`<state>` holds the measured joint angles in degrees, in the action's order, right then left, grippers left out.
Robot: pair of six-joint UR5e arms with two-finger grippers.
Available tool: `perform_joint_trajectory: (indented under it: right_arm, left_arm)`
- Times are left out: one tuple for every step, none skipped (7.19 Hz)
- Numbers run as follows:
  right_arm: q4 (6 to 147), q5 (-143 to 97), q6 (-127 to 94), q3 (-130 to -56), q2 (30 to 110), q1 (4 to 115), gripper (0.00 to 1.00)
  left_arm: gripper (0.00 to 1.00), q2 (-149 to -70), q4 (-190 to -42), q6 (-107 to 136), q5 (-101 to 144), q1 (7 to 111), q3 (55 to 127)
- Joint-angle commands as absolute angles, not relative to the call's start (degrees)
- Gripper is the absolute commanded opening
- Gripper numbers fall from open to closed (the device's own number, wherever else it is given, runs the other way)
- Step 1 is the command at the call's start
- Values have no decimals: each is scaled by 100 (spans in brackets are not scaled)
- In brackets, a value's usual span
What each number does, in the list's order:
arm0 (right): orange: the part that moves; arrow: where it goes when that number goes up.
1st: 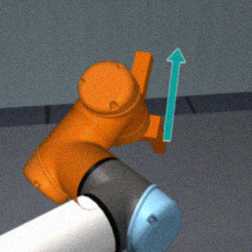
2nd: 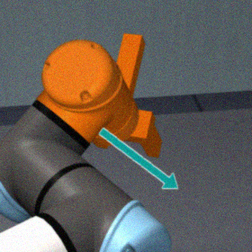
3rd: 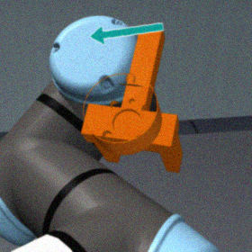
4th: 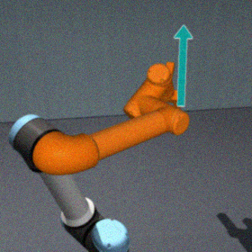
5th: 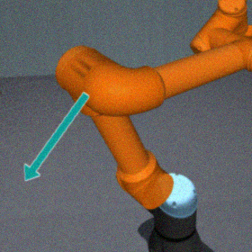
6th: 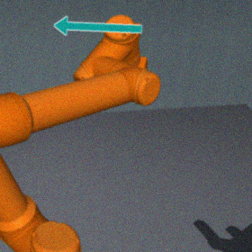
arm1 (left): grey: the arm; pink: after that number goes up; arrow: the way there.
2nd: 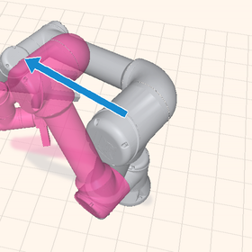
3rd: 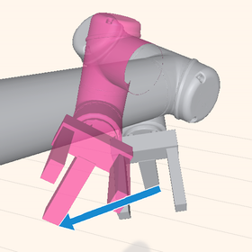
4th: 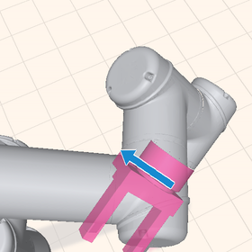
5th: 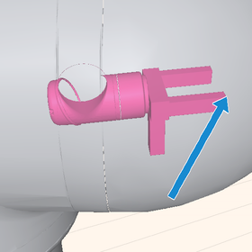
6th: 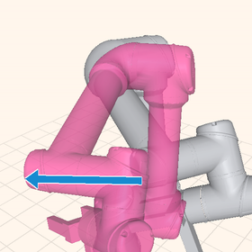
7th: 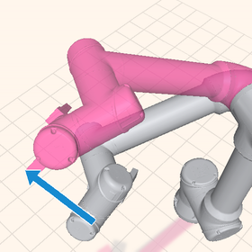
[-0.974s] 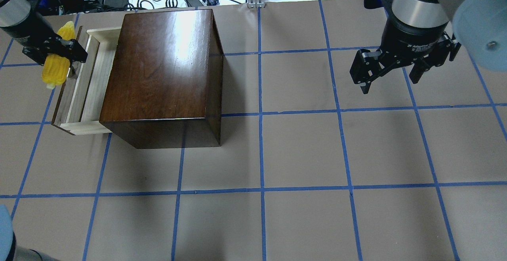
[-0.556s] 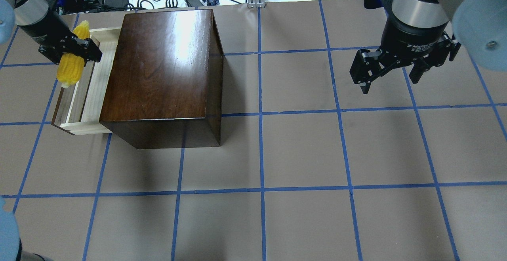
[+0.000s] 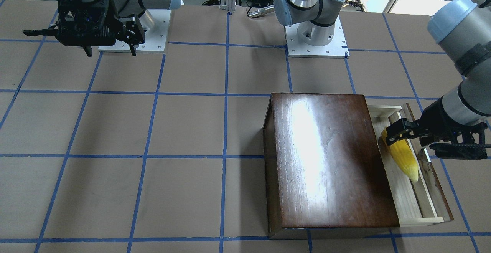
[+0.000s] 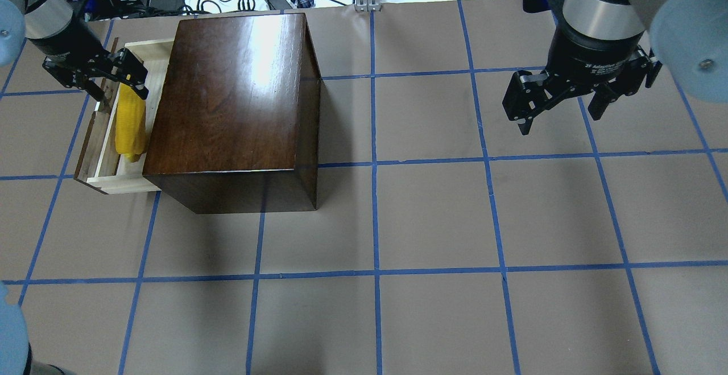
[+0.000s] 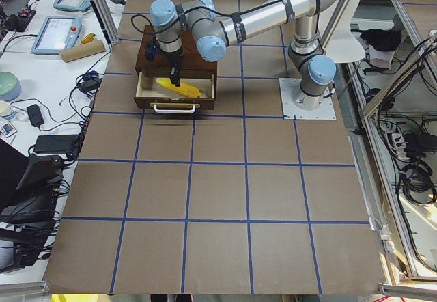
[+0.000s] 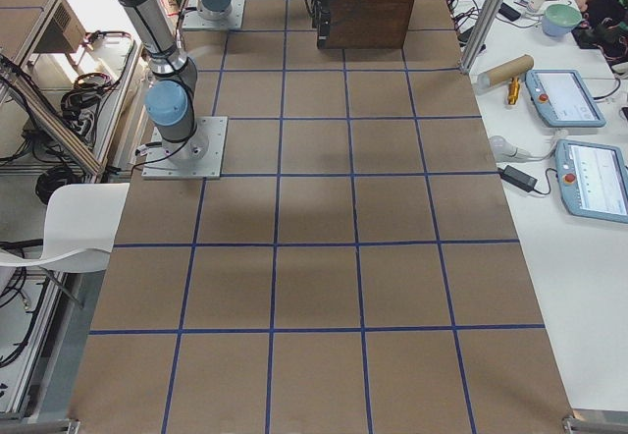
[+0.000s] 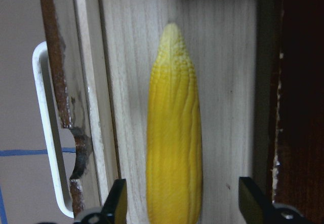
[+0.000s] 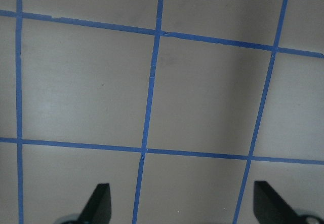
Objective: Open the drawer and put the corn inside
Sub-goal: 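Carry the corn over the open drawer with the left gripper, then lower the corn into the drawer and open the left gripper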
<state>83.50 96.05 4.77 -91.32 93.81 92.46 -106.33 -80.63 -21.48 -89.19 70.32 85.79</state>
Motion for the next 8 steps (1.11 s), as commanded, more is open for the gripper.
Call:
perform_joint_trajectory:
  right_arm:
    - [8350, 9598, 483, -9132, 9387, 9246, 100]
    - [8350, 9606, 483, -9132, 9378, 9246, 100]
    - [8350, 9606, 483, -9132, 9378, 9246, 100]
    - [8350, 9606, 475, -9132, 9378, 9246, 100]
    - [8350, 9598, 475, -9132, 9387, 9246, 100]
    - [8350, 9598, 483, -9132, 9387, 9246, 100]
    - [8350, 9598, 483, -9132, 9387, 9246, 100]
    - [8350, 9598, 475, -9132, 9387, 9246, 100]
  left_arm:
    - [100, -10617, -8095, -2136, -8921, 7031, 8569]
    - [100, -10556, -8286, -2110, -8921, 7049, 8491]
    - [100, -10347, -8488, -1883, -8921, 7101, 8438]
    - [100, -10040, -8899, -1646, -8869, 7171, 8368]
    - [100, -9794, -9095, -1330, -8920, 7476, 8306]
    - [100, -9617, -9140, -918, -8921, 7828, 8280]
    - [100, -9476, -9202, -714, -8877, 8083, 8314]
    - [100, -9335, -9298, -503, -8877, 8425, 8341]
